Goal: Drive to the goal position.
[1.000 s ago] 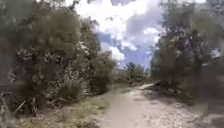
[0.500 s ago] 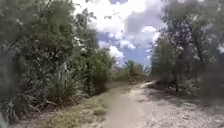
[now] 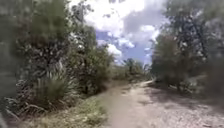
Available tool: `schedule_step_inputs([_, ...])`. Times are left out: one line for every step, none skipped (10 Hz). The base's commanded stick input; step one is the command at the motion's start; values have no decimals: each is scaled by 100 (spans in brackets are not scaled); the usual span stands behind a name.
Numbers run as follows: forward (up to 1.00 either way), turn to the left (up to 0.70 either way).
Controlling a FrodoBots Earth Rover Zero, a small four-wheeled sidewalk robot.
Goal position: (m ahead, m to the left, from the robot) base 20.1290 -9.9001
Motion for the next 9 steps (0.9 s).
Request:
schedule_step_inputs([70, -11])
schedule_step_inputs([70, 0])
schedule_step_inputs([70, 0])
schedule_step_inputs([70, 0])
schedule_step_inputs([70, 0])
schedule_step_inputs([70, 0])
schedule_step_inputs([70, 0])
schedule_step_inputs([70, 0])
schedule_step_inputs([70, 0])
